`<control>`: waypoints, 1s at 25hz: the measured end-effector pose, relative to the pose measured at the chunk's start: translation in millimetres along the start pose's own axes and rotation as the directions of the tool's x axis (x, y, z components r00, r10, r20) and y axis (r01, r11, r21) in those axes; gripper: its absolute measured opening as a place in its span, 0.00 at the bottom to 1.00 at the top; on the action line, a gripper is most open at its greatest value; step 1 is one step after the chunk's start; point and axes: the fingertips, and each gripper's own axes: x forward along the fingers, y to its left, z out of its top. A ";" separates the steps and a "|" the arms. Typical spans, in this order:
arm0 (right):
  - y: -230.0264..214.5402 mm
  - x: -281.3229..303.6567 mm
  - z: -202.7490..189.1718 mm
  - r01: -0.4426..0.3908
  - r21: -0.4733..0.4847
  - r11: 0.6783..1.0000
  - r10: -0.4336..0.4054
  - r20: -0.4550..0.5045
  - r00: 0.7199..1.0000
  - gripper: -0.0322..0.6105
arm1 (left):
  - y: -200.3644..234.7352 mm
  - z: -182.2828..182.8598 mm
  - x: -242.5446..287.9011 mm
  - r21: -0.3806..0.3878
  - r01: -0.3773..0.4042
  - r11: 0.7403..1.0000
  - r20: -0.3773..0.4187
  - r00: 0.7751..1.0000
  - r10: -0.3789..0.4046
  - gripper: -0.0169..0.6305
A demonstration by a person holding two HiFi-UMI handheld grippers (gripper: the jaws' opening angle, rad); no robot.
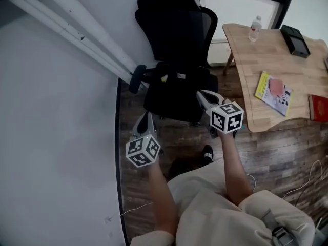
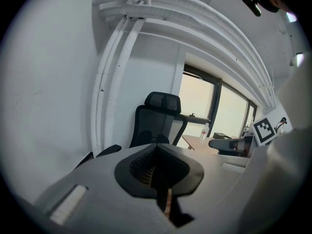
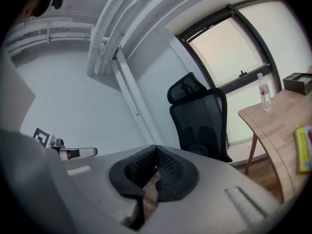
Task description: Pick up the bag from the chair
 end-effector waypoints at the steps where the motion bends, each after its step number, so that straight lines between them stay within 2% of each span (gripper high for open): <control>1: -4.6 2.6 0.3 0.003 -0.010 1.000 -0.003 -0.013 1.000 0.05 | -0.7 0.2 2.1 0.013 -0.002 1.000 -0.012 1.000 0.003 0.04; 9: -18.8 24.4 -4.4 0.017 -0.046 0.999 -0.020 -0.073 0.997 0.05 | 18.9 5.8 23.6 -0.053 -0.016 0.998 -0.012 1.000 0.015 0.04; 16: -54.5 53.7 -2.5 0.077 -0.083 0.994 -0.085 -0.098 0.992 0.05 | 49.1 -7.1 87.2 -0.109 -0.013 0.994 0.005 1.000 0.013 0.04; 21: -81.7 106.0 2.6 0.117 -0.054 0.992 -0.124 -0.134 0.983 0.05 | 68.9 0.9 167.6 -0.122 0.074 0.990 -0.017 0.997 -0.077 0.04; 25: -114.8 158.8 15.1 0.210 0.006 0.978 -0.209 -0.092 0.974 0.05 | 85.4 10.8 242.5 -0.097 0.160 0.982 -0.084 0.982 -0.168 0.04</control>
